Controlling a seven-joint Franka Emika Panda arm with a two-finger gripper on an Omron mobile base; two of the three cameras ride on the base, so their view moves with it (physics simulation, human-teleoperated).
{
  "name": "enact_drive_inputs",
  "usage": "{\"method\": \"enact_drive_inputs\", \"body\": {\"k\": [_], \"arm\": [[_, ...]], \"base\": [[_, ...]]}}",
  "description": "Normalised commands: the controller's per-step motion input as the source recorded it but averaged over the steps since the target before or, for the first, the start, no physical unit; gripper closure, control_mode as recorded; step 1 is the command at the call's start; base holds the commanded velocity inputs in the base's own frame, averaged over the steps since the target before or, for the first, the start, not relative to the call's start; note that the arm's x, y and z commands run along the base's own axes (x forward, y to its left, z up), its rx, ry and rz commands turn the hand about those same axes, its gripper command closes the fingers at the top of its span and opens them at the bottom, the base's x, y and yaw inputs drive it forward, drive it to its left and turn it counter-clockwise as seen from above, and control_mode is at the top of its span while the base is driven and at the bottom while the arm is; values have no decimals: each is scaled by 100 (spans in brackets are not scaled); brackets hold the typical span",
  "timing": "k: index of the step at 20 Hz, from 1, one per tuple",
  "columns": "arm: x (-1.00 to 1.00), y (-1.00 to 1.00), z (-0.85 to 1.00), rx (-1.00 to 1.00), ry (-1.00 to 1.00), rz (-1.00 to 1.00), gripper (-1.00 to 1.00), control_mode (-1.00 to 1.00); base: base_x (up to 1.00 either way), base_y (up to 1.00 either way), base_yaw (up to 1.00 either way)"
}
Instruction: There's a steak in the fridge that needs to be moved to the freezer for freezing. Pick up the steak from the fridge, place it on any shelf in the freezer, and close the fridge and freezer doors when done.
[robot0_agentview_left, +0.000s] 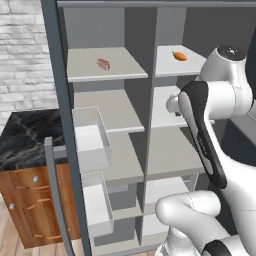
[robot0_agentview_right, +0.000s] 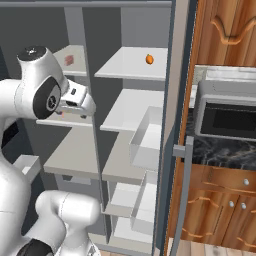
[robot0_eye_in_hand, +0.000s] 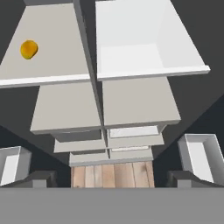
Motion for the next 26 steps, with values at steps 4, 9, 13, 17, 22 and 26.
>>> {"method": "enact_drive_inputs", "body": {"k": [4,9,13,17,22,26], "arm": [[-72,-4,0,0,0,1,-100,-100],[-77,0,0,0,-2,1,-100,-100],[-49,0,0,0,-24,0,-100,-100],[-42,0,0,0,-18,0,-100,-100],[-14,0,0,0,-1,0,-100,100],[0,0,0,0,0,0,-100,100]], "base": [[0,0,0],[0,0,0],[0,0,0],[0,0,0],[-51,33,0],[-41,23,0]]}}
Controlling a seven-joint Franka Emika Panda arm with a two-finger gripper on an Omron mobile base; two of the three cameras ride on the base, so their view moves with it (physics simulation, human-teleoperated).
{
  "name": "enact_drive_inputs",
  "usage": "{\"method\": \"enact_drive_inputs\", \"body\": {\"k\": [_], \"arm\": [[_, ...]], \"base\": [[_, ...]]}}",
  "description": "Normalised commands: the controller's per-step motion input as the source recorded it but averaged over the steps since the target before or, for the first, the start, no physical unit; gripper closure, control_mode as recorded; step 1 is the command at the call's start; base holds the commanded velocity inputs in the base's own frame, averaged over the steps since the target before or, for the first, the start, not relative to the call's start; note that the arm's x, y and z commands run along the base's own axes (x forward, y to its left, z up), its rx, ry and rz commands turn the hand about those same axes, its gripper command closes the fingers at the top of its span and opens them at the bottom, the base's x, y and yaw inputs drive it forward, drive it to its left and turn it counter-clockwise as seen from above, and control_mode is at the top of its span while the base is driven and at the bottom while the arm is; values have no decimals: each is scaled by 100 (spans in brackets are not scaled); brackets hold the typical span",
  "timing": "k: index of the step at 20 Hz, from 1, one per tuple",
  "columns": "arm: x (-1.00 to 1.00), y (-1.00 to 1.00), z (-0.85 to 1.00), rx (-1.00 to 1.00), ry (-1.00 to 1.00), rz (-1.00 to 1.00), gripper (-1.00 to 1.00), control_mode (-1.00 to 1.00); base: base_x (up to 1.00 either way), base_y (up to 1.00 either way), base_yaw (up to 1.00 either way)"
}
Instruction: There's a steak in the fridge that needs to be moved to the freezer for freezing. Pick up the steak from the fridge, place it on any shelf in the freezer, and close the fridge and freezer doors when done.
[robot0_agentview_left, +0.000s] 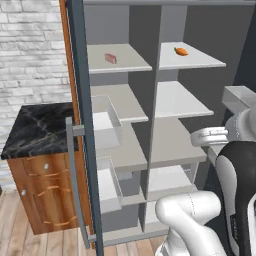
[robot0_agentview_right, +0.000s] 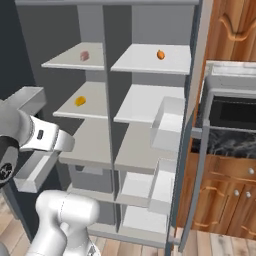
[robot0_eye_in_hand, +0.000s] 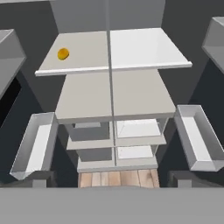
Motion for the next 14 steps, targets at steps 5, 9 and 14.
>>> {"method": "enact_drive_inputs", "body": {"k": [5,9,14], "arm": [[0,0,0,0,0,0,-100,100],[0,0,0,0,0,0,-100,100],[0,0,0,0,0,0,-100,100]], "base": [[-61,-4,0],[-87,0,0],[-25,0,0]]}}
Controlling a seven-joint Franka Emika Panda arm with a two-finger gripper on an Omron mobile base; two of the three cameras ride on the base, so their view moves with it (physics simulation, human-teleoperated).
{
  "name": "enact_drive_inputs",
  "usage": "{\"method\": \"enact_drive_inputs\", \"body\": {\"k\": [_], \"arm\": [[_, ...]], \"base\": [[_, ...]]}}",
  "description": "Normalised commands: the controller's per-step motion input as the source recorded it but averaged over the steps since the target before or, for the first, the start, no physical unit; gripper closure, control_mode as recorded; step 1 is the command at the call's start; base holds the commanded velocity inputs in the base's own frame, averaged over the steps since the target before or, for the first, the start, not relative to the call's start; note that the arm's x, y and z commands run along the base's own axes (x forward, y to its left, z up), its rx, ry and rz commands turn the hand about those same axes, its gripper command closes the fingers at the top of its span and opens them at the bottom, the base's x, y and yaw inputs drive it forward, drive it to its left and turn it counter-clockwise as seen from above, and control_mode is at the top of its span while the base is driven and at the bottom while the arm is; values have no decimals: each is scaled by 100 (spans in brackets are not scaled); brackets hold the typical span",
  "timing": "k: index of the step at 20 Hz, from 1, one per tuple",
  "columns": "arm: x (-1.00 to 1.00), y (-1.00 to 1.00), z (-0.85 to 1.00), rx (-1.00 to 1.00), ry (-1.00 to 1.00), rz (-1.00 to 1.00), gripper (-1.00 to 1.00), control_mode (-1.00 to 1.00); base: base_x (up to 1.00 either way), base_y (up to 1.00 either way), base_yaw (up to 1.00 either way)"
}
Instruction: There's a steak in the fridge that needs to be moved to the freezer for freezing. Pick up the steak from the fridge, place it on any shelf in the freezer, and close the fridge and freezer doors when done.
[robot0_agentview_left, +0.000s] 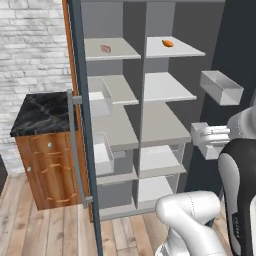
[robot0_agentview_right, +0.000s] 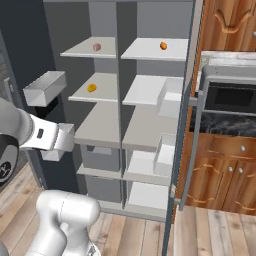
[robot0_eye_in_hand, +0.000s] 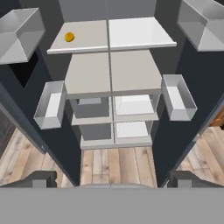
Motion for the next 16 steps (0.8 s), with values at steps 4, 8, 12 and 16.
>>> {"method": "enact_drive_inputs", "body": {"k": [4,8,12,16], "arm": [[0,0,0,0,0,0,-100,100],[0,0,0,0,0,0,-100,100],[0,0,0,0,0,0,-100,100],[0,0,0,0,0,0,-100,100]], "base": [[15,0,0],[88,0,0],[28,-2,2],[-67,0,0]]}}
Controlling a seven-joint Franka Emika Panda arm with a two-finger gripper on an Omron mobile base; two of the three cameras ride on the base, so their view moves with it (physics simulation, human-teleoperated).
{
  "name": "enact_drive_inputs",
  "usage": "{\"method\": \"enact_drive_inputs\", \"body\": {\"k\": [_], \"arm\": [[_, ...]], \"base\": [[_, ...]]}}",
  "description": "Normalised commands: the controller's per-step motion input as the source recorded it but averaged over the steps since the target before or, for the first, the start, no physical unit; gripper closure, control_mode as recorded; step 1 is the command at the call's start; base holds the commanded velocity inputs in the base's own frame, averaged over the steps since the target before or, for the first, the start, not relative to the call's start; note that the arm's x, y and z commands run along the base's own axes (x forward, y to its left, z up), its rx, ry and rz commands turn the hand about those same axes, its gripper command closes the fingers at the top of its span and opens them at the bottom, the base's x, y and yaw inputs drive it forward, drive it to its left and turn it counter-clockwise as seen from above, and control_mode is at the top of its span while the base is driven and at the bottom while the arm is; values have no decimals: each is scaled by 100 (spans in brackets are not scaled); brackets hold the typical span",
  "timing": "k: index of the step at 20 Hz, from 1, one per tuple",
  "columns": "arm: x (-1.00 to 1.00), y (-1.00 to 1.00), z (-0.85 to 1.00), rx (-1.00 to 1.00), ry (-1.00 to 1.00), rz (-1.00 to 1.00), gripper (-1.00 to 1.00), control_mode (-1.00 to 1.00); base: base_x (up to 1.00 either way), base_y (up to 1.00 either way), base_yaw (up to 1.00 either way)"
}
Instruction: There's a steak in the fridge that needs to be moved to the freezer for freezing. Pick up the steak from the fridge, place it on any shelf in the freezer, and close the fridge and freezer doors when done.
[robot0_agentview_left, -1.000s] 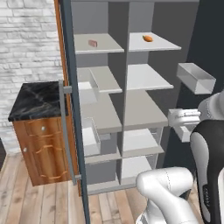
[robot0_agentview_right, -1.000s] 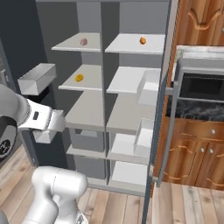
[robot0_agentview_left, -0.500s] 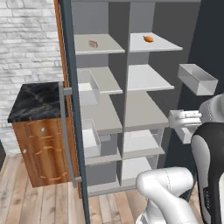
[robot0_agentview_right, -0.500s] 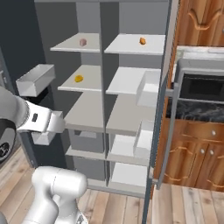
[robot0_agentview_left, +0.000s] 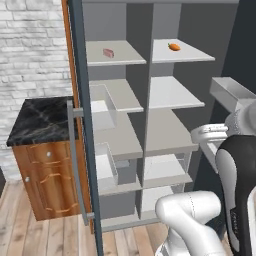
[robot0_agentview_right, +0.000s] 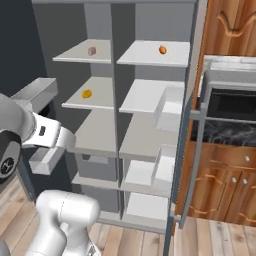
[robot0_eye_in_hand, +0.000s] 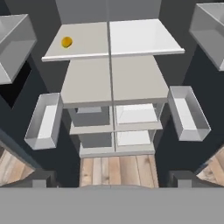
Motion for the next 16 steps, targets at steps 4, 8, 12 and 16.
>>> {"method": "enact_drive_inputs", "body": {"k": [4,8,12,16], "arm": [[0,0,0,0,0,0,-100,100],[0,0,0,0,0,0,-100,100],[-40,-10,1,0,-5,0,-100,-100],[-72,-56,9,0,-15,1,-100,-100]], "base": [[-61,0,0],[-4,0,0],[-20,0,0],[0,0,0]]}}
